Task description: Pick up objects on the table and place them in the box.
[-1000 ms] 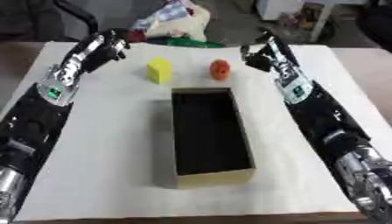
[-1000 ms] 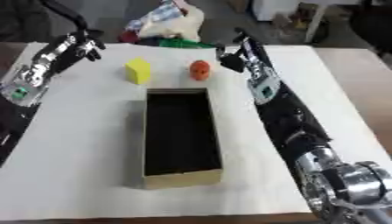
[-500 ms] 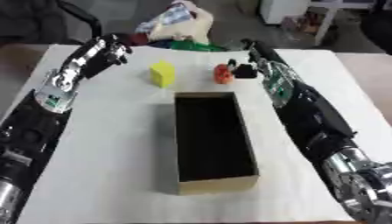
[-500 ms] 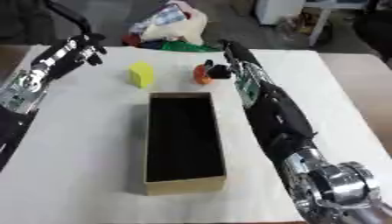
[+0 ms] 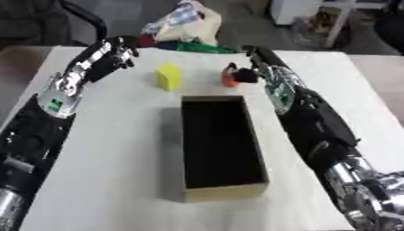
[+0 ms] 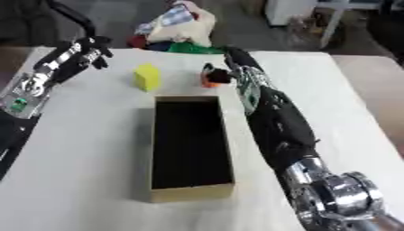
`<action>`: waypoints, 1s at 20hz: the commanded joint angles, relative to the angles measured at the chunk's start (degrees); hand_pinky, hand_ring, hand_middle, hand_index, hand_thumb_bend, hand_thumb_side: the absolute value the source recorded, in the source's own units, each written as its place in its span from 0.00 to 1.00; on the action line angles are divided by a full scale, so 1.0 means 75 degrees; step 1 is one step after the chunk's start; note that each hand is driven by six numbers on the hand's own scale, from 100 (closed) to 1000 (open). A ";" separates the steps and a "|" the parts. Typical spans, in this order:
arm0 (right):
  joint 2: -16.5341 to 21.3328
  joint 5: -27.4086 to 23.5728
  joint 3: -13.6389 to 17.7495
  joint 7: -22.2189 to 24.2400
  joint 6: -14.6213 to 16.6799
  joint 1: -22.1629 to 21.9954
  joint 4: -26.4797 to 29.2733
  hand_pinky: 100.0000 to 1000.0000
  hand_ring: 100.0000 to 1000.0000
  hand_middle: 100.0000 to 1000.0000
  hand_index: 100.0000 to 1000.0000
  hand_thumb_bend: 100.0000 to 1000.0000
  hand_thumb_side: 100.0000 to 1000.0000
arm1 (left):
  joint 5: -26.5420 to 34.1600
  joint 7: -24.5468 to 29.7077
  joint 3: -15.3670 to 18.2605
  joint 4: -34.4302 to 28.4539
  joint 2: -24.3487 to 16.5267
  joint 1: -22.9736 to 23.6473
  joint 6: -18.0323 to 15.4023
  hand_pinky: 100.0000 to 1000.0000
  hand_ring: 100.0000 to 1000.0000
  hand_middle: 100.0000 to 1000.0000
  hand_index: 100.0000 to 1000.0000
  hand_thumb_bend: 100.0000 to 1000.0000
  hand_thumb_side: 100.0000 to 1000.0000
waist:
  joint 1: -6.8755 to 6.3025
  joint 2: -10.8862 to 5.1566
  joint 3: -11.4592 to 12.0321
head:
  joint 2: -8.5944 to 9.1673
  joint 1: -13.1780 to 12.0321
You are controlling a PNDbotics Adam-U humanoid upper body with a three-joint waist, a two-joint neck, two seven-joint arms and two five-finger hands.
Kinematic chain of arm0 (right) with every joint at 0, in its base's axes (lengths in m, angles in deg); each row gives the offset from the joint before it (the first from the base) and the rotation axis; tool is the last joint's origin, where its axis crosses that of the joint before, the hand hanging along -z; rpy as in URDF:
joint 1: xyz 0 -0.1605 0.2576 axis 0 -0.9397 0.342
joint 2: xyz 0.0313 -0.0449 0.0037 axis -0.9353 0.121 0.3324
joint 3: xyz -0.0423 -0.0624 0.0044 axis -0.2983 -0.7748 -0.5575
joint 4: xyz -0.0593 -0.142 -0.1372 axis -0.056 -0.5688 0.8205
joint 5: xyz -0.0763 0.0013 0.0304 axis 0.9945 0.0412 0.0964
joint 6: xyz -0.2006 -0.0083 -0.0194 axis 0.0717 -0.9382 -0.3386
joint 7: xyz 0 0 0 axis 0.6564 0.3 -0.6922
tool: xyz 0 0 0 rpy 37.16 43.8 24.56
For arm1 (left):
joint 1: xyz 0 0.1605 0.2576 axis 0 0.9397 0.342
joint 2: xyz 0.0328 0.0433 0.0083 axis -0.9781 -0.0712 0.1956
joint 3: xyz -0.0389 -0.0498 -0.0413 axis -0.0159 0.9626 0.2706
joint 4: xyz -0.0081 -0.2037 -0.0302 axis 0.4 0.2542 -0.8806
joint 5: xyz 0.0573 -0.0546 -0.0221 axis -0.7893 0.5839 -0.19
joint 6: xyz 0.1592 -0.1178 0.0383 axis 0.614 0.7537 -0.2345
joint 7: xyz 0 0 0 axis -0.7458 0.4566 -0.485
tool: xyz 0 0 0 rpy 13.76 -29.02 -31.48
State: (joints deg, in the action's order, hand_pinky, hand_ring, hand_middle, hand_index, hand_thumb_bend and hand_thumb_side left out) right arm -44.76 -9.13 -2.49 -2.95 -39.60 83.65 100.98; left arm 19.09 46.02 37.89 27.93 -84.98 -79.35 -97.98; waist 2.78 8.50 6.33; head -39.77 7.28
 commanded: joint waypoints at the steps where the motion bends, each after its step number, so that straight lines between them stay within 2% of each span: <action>1: 0.0077 0.0057 0.0006 0.0151 0.0079 0.0131 0.0238 0.81 0.72 0.87 0.99 0.00 0.71 | 0.0041 0.0035 -0.0013 -0.0156 -0.0044 -0.0229 -0.0009 0.60 0.57 0.63 0.91 0.00 0.95 | -0.0046 -0.0120 -0.0014 | 0.0007 0.0026; 7: 0.0056 0.0326 -0.0003 0.0410 0.0057 0.0103 0.0266 0.81 0.73 0.88 0.98 0.00 0.77 | -0.0005 0.0027 -0.0009 -0.0129 -0.0043 -0.0226 -0.0016 0.60 0.58 0.63 0.91 0.00 0.95 | -0.0075 -0.0100 -0.0034 | -0.0017 0.0031; 12: 0.0032 0.0469 0.0037 0.0515 -0.0047 0.0064 0.0247 0.81 0.73 0.88 0.98 0.00 0.78 | -0.0013 0.0014 -0.0006 -0.0125 -0.0043 -0.0241 -0.0023 0.60 0.58 0.63 0.91 0.00 0.95 | -0.0090 -0.0070 -0.0014 | -0.0014 0.0025; 15: 0.0032 0.0557 0.0052 0.0536 -0.0145 0.0015 0.0218 0.81 0.73 0.88 0.97 0.00 0.76 | -0.0009 0.0012 -0.0014 -0.0145 -0.0039 -0.0262 -0.0048 0.60 0.58 0.63 0.91 0.00 0.95 | -0.0108 -0.0037 0.0025 | -0.0020 0.0015; 16: 0.0031 0.0595 0.0059 0.0532 -0.0192 -0.0001 0.0206 0.81 0.73 0.88 0.96 0.00 0.70 | -0.0008 0.0012 -0.0017 -0.0149 -0.0039 -0.0268 -0.0054 0.60 0.58 0.63 0.91 0.00 0.95 | -0.0112 -0.0027 0.0040 | -0.0019 0.0019; 20: 0.0011 0.0684 0.0069 0.0538 -0.0274 -0.0048 0.0176 0.81 0.73 0.88 0.95 0.00 0.66 | -0.0015 0.0004 -0.0021 -0.0152 -0.0037 -0.0284 -0.0061 0.60 0.58 0.63 0.91 0.00 0.95 | -0.0123 -0.0005 0.0081 | -0.0025 0.0024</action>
State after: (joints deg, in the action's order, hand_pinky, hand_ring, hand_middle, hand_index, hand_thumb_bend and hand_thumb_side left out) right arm -45.19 -4.67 -2.14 1.20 -41.33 82.16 101.50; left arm 18.94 46.13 37.87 27.93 -84.96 -79.67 -98.24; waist 2.14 9.40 6.88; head -39.78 7.28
